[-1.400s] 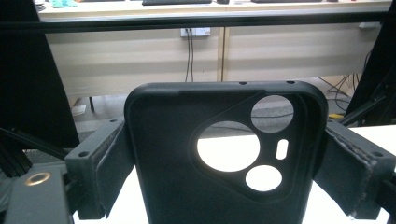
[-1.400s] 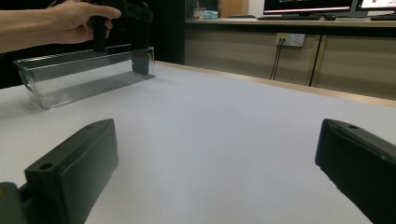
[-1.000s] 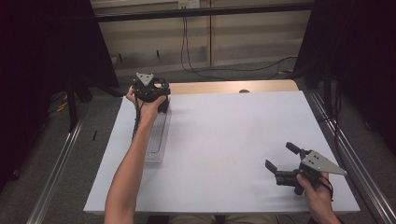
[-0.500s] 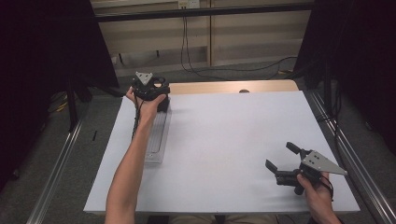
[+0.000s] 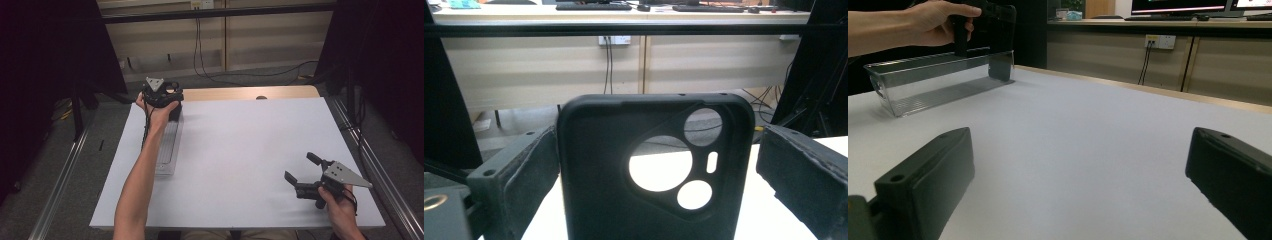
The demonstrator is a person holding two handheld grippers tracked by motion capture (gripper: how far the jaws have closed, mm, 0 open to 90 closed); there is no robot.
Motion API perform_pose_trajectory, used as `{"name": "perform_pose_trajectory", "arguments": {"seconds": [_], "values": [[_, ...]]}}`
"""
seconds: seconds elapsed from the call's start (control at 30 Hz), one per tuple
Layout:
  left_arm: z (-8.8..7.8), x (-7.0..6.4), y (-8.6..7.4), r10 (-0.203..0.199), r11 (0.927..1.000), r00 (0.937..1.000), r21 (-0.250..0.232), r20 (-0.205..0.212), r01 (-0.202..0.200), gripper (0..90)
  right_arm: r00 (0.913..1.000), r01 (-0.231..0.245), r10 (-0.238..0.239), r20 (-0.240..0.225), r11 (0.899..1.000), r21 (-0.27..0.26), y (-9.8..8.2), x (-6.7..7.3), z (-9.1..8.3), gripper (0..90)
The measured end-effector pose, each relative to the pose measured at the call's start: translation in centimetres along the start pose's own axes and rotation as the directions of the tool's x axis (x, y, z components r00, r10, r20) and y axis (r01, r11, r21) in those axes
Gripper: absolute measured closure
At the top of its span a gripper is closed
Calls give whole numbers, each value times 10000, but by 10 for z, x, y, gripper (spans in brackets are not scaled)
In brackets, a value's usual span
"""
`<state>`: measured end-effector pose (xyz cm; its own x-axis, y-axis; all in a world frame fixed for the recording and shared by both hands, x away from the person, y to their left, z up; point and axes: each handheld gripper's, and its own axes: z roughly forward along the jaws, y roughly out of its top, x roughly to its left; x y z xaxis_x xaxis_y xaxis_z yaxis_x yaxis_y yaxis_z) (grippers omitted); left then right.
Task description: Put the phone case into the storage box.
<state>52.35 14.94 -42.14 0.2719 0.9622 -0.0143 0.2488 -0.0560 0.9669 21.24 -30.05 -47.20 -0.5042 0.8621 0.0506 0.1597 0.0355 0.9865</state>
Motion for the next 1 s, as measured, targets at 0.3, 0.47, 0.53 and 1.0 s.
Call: {"name": "perform_pose_trajectory", "arguments": {"seconds": [0.3, 0.47, 0.53, 1.0], "values": [[1, 1, 0, -175, 9998, 9995, -91, 252, 177, 22, 10000, -9, 9, -18, 10000, 18, 0, 0, 0, 0], [1, 1, 0, -28, 9999, 9995, -167, 322, 34, 19, 10000, -39, 39, -16, 10000, 28, 0, 0, 0, 0], [0, 2, 1, 32, 9999, 9993, -162, 373, -26, 19, 10000, -8, 8, -52, 10000, 26, 0, 0, 0, 0], [-4, 8, 4, -20, 9999, 9999, -151, 162, 22, 18, 10000, -25, 25, -70, 10000, 49, 0, 0, 0, 0]]}}
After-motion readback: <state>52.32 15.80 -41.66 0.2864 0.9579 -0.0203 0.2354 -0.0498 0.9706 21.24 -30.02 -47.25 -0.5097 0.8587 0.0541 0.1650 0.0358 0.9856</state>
